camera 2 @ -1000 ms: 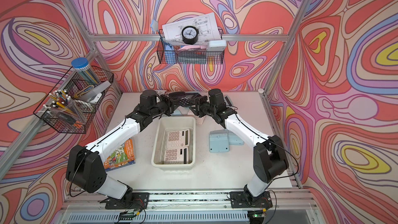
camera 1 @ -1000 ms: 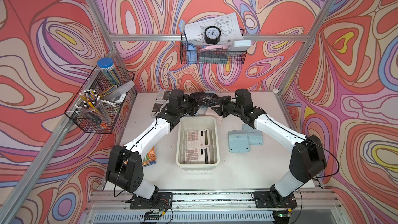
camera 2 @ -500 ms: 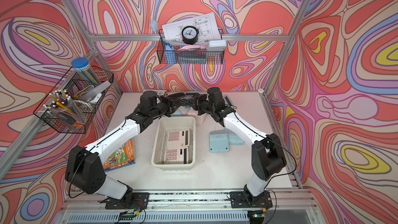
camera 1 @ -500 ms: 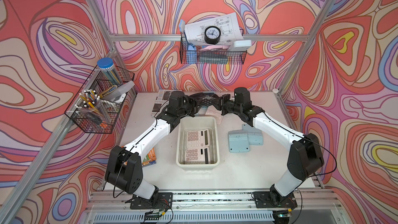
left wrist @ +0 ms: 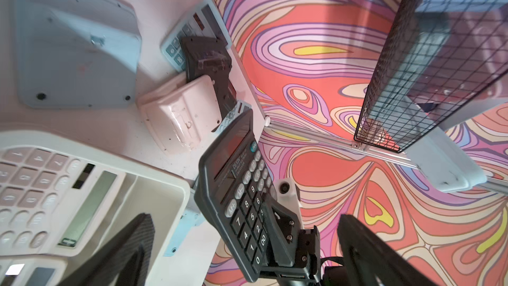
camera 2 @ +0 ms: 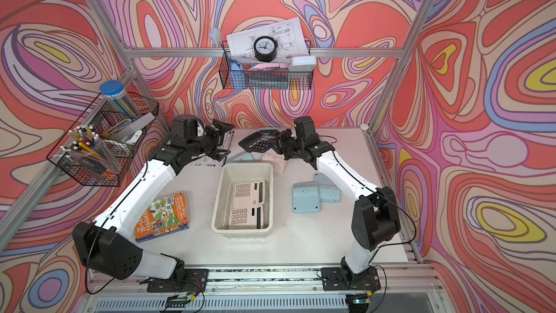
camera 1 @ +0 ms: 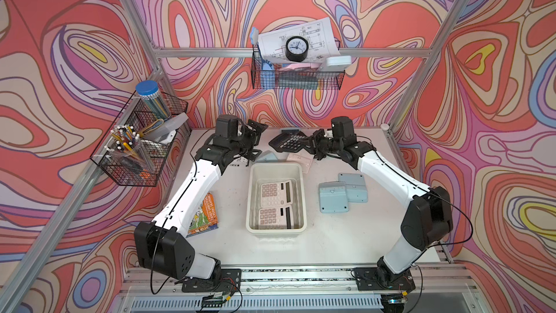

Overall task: Put the calculator in the storage box
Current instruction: Pick up the calculator at the center of the board.

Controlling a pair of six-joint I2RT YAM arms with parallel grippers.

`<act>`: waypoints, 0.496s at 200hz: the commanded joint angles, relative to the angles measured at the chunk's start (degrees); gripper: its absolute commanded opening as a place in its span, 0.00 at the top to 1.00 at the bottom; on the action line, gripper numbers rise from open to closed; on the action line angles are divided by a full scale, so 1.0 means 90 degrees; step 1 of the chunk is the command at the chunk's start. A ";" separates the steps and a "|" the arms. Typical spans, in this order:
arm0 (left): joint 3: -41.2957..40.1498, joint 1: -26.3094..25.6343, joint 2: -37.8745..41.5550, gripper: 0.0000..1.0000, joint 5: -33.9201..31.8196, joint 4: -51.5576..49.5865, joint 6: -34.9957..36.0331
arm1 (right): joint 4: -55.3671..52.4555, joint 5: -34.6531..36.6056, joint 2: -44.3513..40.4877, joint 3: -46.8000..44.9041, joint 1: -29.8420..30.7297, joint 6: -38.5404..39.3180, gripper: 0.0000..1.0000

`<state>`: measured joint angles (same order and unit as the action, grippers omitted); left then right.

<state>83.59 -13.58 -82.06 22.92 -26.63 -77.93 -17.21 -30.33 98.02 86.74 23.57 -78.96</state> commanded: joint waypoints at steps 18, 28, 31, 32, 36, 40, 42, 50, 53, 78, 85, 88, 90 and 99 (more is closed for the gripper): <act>0.0378 0.0462 0.0243 0.01 0.0302 -0.2285 0.1662 | -0.1442 -0.1273 0.0347 0.0872 0.0037 0.2849 1.00; 0.0311 0.0561 0.0318 0.02 0.0347 -0.2386 0.1784 | -0.2015 -0.1347 0.0350 0.1052 0.0081 0.3390 1.00; 0.0277 0.0583 0.0340 0.01 0.0358 -0.2405 0.1800 | -0.2181 -0.1356 0.0349 0.1100 0.0099 0.3535 1.00; 0.0265 0.0592 0.0349 0.01 0.0366 -0.2413 0.1807 | -0.2234 -0.1361 0.0437 0.1107 0.0107 0.3586 1.00; 0.0219 0.0638 0.0374 0.02 0.0388 -0.2438 0.1823 | -0.2417 -0.1387 0.0528 0.1147 0.0130 0.3756 1.00; 0.0162 0.0679 0.0408 0.01 0.0409 -0.2448 0.1819 | -0.2568 -0.1403 0.0544 0.1162 0.0166 0.3903 1.00; 0.0133 0.0701 0.0419 0.01 0.0431 -0.2445 0.1827 | -0.2616 -0.1410 0.0549 0.1163 0.0177 0.3959 1.00; 0.0012 0.0777 0.0481 0.02 0.0493 -0.2415 0.1813 | -0.2847 -0.1396 0.0545 0.1154 0.0257 0.4188 1.00; -0.0029 0.0798 0.0505 0.02 0.0504 -0.2404 0.1811 | -0.2945 -0.1380 0.0552 0.1150 0.0290 0.4271 1.00; -0.0272 0.0887 0.0722 0.02 0.0406 -0.2345 0.1808 | -0.3302 -0.1208 0.0644 0.1076 0.0587 0.4545 1.00; -0.0341 0.0903 0.0783 0.01 0.0384 -0.2308 0.1804 | -0.3314 -0.1147 0.0700 0.1084 0.0662 0.4551 1.00; -0.0380 0.0917 0.0808 0.01 0.0397 -0.2291 0.1812 | -0.3315 -0.1118 0.0718 0.1082 0.0697 0.4549 1.00; -0.0406 0.0922 0.0822 0.02 0.0404 -0.2262 0.1828 | -0.3313 -0.1090 0.0739 0.1089 0.0717 0.4538 1.00; -0.0496 0.0950 0.0879 0.01 0.0447 -0.2194 0.1849 | -0.3386 -0.0984 0.0854 0.1187 0.0810 0.4545 1.00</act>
<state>80.84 -5.61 -76.86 26.00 -45.69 -63.53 -43.79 -39.97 103.96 96.16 28.82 -42.57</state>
